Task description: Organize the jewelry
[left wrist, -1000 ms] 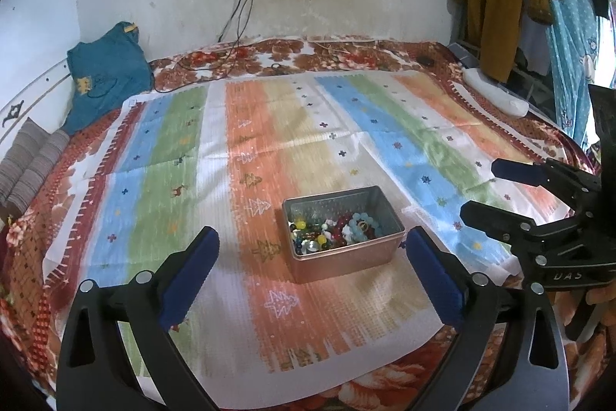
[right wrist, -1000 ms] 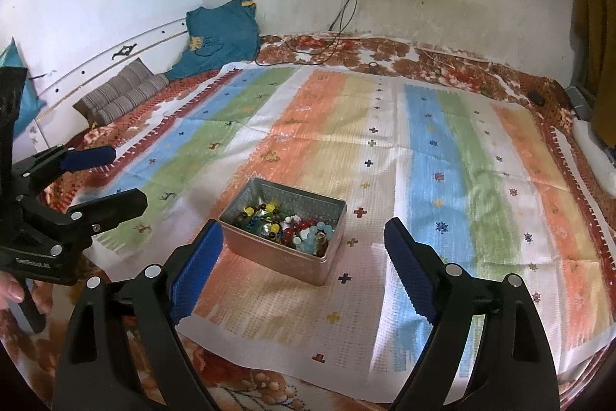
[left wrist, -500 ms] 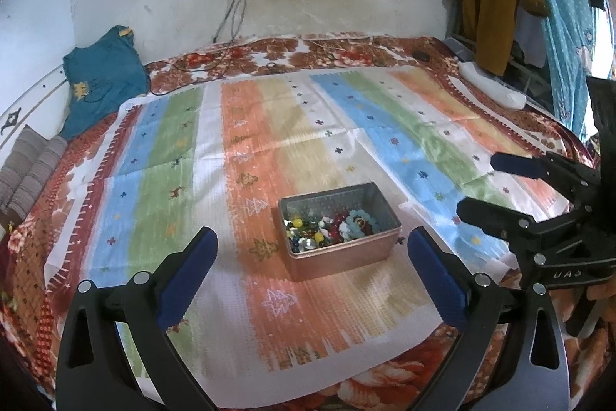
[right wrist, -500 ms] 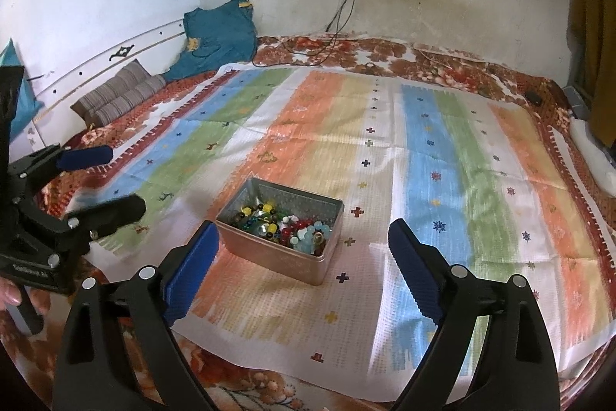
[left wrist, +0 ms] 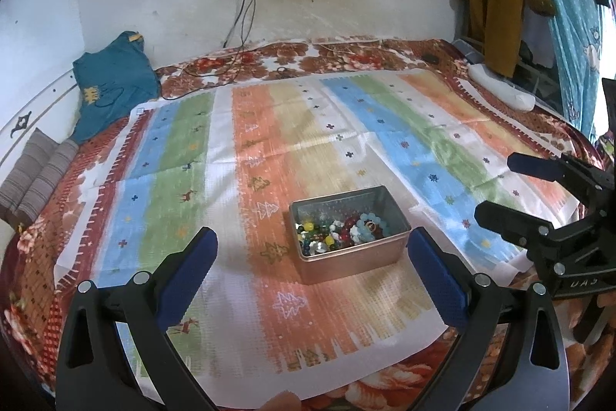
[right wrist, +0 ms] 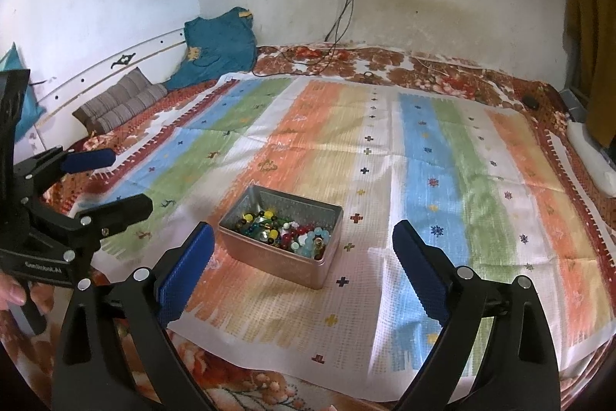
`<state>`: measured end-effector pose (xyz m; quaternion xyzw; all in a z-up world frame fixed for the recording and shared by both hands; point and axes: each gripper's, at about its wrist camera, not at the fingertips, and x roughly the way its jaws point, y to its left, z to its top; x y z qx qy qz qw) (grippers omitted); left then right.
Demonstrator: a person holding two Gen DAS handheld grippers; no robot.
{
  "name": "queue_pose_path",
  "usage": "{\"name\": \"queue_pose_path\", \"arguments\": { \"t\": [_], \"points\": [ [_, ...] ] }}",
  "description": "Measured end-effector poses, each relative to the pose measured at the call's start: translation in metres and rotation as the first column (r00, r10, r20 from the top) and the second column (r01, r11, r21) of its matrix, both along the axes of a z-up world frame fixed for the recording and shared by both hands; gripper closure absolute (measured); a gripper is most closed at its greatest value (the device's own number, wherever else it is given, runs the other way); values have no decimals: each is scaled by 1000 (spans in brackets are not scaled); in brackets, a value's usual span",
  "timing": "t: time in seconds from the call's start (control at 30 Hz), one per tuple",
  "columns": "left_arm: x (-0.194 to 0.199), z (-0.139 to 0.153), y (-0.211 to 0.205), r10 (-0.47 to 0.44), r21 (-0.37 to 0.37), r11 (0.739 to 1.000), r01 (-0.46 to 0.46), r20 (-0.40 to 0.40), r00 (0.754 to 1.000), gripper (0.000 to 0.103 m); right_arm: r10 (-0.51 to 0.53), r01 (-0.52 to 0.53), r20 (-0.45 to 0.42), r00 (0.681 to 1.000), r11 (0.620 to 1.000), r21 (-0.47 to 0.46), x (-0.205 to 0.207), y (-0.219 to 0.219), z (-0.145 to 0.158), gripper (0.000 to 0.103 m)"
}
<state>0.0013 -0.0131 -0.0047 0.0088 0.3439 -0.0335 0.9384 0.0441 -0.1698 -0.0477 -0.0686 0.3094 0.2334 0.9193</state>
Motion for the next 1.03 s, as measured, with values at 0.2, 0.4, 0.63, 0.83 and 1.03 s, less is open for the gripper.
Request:
{"name": "queue_pose_path", "arguments": {
  "t": [0.2,0.4,0.63,0.83,1.03],
  "points": [
    [-1,3,-3,-16,-7,1000,16,12,1000,6,8,-8,2,1000,1000,-10,-2,4,-1,9],
    [-2,7,0,-6,-16,1000,6,33,999,6,12,-12,11,1000,1000,-13,-4,5,-1,9],
    [-4,8,-1,-7,-18,1000,8,46,999,6,23,-23,42,999,1000,-7,-9,5,4,9],
    [-5,9,-4,-15,-12,1000,16,56,998,6,24,-25,60,998,1000,18,-12,1,7,9],
    [-6,10,-4,-17,-10,1000,18,60,998,6,19,-21,67,998,1000,23,-14,0,7,7]
  ]
}}
